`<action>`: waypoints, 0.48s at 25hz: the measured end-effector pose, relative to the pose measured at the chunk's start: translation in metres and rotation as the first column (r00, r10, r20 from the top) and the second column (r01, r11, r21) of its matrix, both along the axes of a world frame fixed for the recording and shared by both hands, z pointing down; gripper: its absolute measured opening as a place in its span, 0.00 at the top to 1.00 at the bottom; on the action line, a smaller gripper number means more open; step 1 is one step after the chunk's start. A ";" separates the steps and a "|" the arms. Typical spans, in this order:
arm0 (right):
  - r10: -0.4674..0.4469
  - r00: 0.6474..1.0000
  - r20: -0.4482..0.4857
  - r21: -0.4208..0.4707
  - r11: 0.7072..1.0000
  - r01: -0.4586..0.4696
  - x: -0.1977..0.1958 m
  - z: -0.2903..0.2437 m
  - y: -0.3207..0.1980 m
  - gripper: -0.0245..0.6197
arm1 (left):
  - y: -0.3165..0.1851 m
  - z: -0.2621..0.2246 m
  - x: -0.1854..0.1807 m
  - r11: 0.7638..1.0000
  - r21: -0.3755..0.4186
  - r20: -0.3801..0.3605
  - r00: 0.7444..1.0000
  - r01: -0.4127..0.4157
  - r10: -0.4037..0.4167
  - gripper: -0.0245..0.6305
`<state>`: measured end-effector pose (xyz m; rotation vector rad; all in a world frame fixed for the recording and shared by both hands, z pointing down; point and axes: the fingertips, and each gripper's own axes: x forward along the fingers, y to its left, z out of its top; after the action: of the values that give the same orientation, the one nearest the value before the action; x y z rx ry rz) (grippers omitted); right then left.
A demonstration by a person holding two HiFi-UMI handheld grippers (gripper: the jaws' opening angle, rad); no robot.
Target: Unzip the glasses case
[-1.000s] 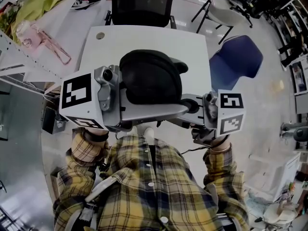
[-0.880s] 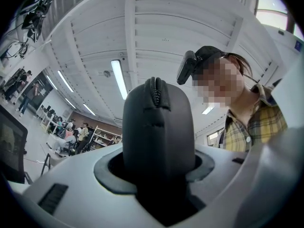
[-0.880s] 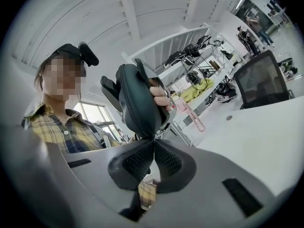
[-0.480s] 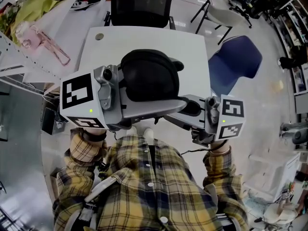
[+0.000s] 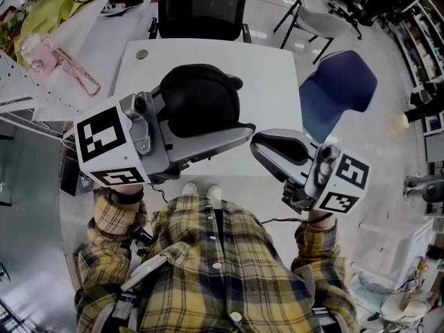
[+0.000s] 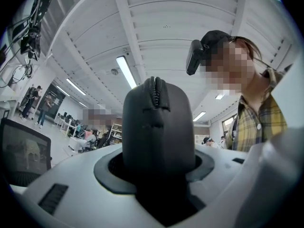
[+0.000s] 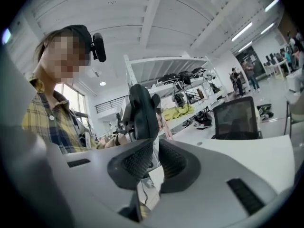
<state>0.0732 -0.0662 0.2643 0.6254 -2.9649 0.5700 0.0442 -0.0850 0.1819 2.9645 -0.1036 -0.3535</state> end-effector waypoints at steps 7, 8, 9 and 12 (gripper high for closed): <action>0.180 0.983 -0.041 0.105 0.979 -0.175 0.008 -0.009 -0.020 0.90 | -0.013 0.019 0.002 0.997 -0.004 0.078 0.994 0.083 -0.082 0.59; 0.203 0.978 -0.040 0.115 0.974 -0.197 0.009 -0.011 -0.022 0.89 | -0.014 0.023 0.002 0.996 -0.005 0.088 0.992 0.092 -0.091 0.58; 0.228 0.973 -0.040 0.127 0.967 -0.221 0.010 -0.012 -0.024 0.89 | -0.015 0.026 0.001 0.995 -0.004 0.100 0.990 0.103 -0.102 0.59; 0.316 0.947 -0.059 0.181 0.936 -0.301 0.014 -0.015 -0.031 0.89 | -0.021 0.038 -0.001 0.989 0.000 0.128 0.981 0.148 -0.147 0.58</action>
<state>0.0872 -0.0973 0.2495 1.1163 -2.8696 0.2952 0.0432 -0.1058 0.2201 2.9761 -0.3404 -0.1788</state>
